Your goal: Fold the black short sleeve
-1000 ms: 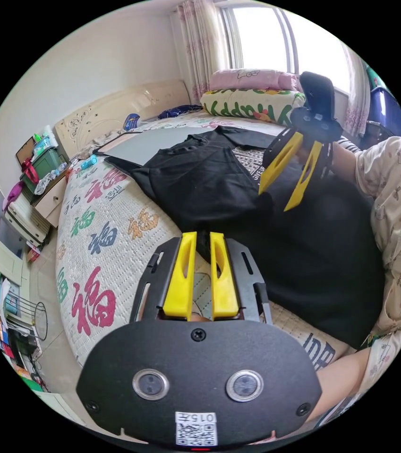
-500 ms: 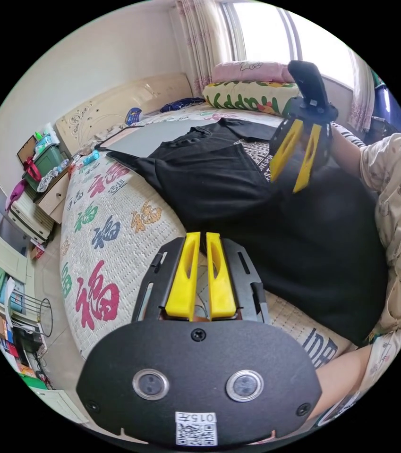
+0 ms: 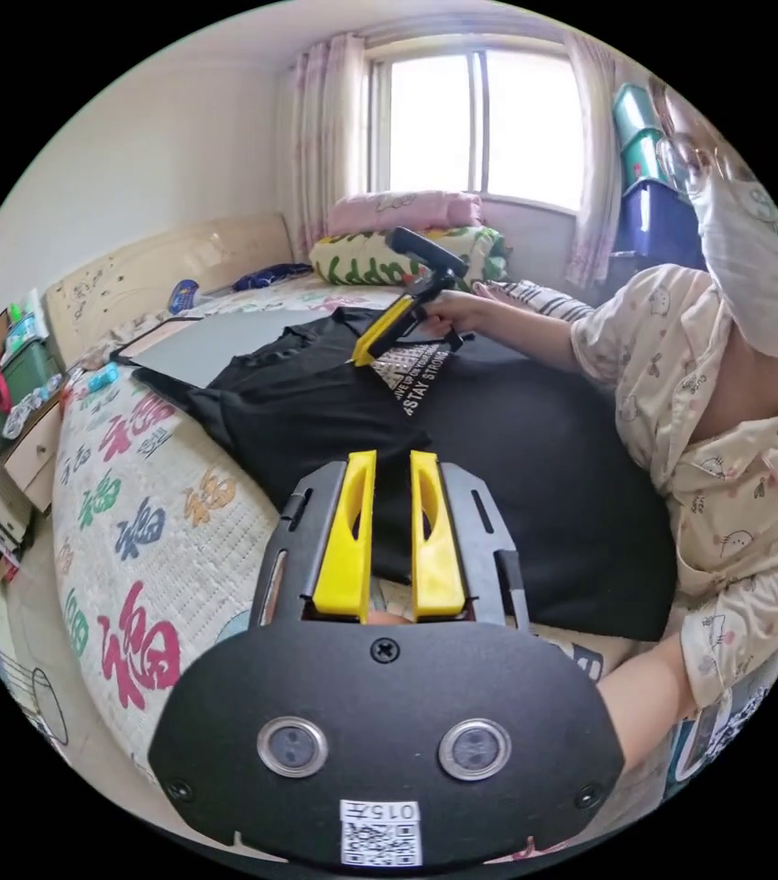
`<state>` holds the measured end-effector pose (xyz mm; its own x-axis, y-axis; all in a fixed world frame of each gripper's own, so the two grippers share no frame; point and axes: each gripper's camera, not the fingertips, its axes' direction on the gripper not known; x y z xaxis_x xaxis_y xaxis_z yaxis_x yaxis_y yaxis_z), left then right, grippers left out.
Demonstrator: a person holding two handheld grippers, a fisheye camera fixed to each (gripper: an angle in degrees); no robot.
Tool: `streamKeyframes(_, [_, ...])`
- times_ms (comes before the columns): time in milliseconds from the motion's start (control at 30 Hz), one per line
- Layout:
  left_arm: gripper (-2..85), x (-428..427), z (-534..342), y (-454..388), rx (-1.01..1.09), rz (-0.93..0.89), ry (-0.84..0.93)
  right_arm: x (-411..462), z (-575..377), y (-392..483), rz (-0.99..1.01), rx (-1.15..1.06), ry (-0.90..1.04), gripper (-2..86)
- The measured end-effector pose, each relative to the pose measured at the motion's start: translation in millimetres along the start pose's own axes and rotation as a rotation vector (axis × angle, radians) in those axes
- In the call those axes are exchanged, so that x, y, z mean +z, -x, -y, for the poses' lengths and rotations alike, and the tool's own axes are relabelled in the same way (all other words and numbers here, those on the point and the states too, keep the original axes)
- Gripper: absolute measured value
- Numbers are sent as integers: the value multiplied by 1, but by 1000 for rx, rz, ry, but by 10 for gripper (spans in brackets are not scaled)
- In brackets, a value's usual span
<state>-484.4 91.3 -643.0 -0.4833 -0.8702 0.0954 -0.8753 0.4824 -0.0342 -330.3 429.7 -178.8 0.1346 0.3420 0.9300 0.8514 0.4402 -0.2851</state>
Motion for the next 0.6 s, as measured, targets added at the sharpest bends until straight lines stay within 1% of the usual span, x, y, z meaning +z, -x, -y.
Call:
streamKeyframes(33, [59, 6, 1, 0, 7, -3, 21, -1, 4, 5, -14, -2, -1, 44])
streamKeyframes(67, [54, 18, 3, 0, 17, -12, 48, -2, 10, 16, -39, -8, -5, 6])
streamKeyframes(167, [37, 41, 4, 6, 15, -56, 64, -3, 27, 40, -64, -31, 1, -5])
streamKeyframes(233, [36, 60, 0, 8, 12, -73, 126, -4, 37, 51, -70, -38, 10, -4])
streamKeyframes(267, [36, 70, -5, 8, 18, -80, 167, -8, 45, 57, -71, -42, 6, -1])
streamKeyframes(333, [37, 63, -15, 9, 19, -78, 159, -27, 55, 63, -81, -29, -37, 19])
streamKeyframes(367, [39, 57, -24, 11, 21, -72, 158, -46, 60, 64, -87, -14, -89, 49])
streamKeyframes(433, [45, 43, -41, 19, -11, -50, 121, -74, 62, 59, -94, 10, -173, 73])
streamKeyframes(500, [58, 16, -65, 42, -123, -20, 28, -98, 61, 37, -138, 70, -269, 87])
streamKeyframes(533, [60, 9, -71, 50, -161, -12, 3, -102, 60, 29, -155, 85, -287, 92])
streamKeyframes(567, [63, -2, -83, 67, -265, 21, -31, -106, 60, 12, -206, 109, -306, 102])
streamKeyframes(600, [66, -10, -97, 84, -381, 78, -63, -107, 61, -4, -273, 132, -285, 111])
